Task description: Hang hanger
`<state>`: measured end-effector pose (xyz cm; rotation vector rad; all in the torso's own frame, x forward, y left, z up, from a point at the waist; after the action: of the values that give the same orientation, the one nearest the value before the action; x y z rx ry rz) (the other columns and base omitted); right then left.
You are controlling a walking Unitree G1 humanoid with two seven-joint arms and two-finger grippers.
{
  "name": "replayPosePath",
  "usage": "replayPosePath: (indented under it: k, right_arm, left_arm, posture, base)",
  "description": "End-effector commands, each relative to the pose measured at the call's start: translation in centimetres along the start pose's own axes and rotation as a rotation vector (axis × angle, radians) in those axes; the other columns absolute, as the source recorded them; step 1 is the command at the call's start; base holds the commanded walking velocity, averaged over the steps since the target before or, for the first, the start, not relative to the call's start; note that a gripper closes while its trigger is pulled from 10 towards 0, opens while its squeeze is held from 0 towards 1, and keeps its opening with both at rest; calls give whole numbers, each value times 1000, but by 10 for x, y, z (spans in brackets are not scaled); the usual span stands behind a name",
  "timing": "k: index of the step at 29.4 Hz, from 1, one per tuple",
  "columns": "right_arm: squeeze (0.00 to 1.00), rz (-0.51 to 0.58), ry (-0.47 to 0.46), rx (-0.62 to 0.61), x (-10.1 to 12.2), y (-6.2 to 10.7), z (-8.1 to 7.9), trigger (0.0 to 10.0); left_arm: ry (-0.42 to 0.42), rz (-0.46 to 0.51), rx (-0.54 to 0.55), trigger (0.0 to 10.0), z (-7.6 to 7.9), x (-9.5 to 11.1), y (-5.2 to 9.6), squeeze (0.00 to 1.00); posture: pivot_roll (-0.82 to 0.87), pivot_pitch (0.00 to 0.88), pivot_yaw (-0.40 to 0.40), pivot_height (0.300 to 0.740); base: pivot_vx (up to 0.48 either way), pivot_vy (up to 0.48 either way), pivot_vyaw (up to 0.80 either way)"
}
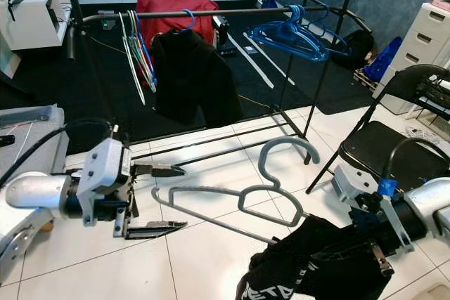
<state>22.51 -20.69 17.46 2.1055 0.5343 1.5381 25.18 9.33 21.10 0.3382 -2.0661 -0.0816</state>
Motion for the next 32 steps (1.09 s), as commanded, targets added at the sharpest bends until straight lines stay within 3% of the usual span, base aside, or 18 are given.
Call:
replayPosePath:
  k: [1,3,14,15,16,17,32]
  right_arm:
    - [0,-17,24,24,4,0,-4,0]
    - [0,-24,37,21,7,2,-4,0]
    - [0,-16,45,19,10,2,-4,0]
    - [0,-15,47,15,10,2,-3,0]
    - [0,-15,47,15,10,2,-3,0]
    - [0,-15,48,12,11,2,-2,0]
    - [0,-10,60,-21,11,4,4,0]
  left_arm:
    - [9,-38,-103,10000,19,-7,-6,0]
    - [26,-43,-152,10000,28,-10,-12,0]
    - [25,-52,-156,10000,30,-15,-22,0]
    - [23,-52,-153,4000,29,-16,-24,0]
    - [23,-52,-153,4000,29,-16,-24,0]
    - [29,-49,-152,0,29,-15,-25,0]
    - [58,-49,-193,0,35,-15,-23,0]
  posture:
    - [-58,59,-76,740]
    - [-62,59,-74,740]
    - [-62,60,-74,740]
    - [-60,60,-74,740]
    - [-60,60,-74,740]
    - [-61,59,-72,740]
    - [-59,50,-70,740]
  base:
    - [0,0,0]
    - [0,0,0]
    - [0,0,0]
    - [0,0,0]
    - [0,0,0]
    - [0,0,0]
    - [0,0,0]
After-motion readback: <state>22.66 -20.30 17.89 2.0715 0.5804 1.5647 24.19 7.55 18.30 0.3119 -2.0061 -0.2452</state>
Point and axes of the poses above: a point about 5 cm out from each wrist's last joint towards the gripper, its own y axis pointing back from the gripper into the wrist, its own x axis along the axis of the wrist's last joint, z = x × y, the point moved 6 cm from there along -y, pointing out of the wrist towards the gripper, and after that the axes turned 8 degrees about -y, right-handed, at the moved point
